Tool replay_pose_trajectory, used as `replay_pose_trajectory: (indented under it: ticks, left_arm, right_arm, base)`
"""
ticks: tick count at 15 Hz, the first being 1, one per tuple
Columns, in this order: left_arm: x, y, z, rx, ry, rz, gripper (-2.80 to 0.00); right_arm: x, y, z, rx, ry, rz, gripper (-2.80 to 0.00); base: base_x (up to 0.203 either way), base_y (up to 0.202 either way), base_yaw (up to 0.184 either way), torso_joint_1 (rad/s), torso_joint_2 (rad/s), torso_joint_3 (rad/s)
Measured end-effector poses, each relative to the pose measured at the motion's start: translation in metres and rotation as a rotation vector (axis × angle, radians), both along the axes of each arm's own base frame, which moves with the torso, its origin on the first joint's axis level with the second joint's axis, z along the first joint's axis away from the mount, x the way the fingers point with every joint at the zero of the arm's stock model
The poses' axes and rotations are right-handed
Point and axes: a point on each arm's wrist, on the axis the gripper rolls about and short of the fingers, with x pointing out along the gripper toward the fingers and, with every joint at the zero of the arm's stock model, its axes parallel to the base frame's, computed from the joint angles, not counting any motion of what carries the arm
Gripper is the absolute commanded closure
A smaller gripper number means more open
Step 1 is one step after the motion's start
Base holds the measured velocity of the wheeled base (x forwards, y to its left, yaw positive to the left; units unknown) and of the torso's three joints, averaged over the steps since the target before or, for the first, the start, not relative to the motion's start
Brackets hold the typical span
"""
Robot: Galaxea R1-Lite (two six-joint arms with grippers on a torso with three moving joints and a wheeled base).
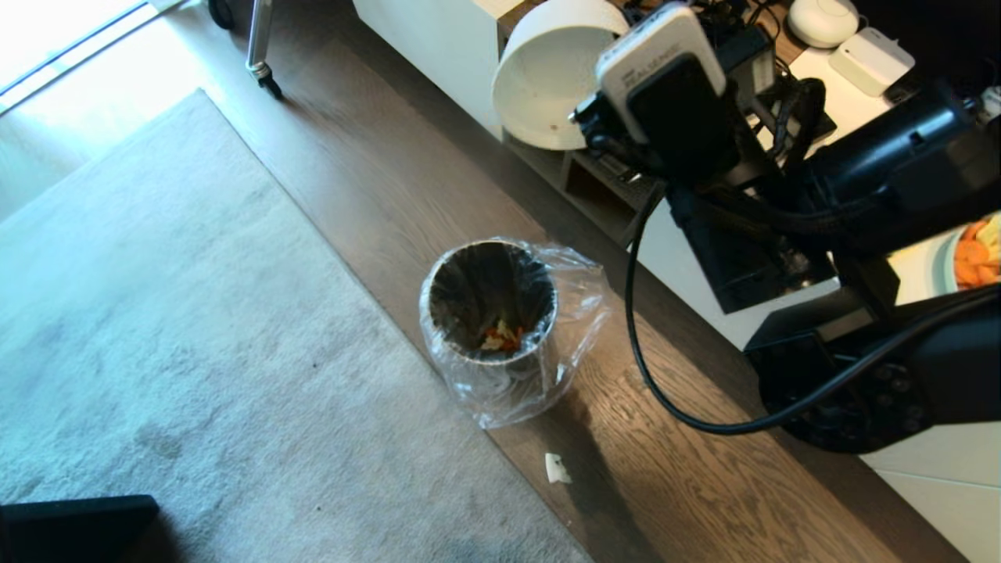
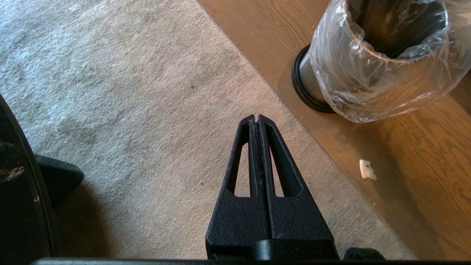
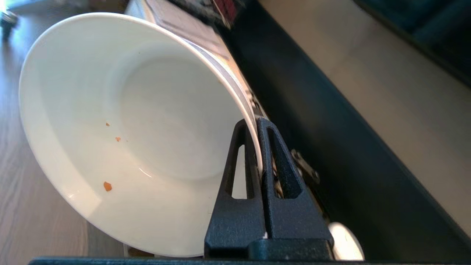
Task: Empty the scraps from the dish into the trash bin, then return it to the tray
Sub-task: Put the bowl back to the table
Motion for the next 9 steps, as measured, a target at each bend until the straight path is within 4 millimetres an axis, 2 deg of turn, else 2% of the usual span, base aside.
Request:
replay_pose_trajectory:
  ticks: [4, 9]
  left_arm:
    - [0.000, 0.000, 0.000, 0.000, 0.000, -0.001, 0.00]
    - [0.000, 0.000, 0.000, 0.000, 0.000, -0.001, 0.00]
  right_arm:
    - [-0.009, -0.012, 0.005, 0.063, 0.045, -0.046, 0.00]
    - [-0.019, -0.033, -0.005, 0.101, 0.152, -0.087, 0.00]
  base:
    - [0.000, 0.000, 0.000, 0.000, 0.00, 0.000]
    - [0.000, 0.000, 0.000, 0.000, 0.00, 0.000]
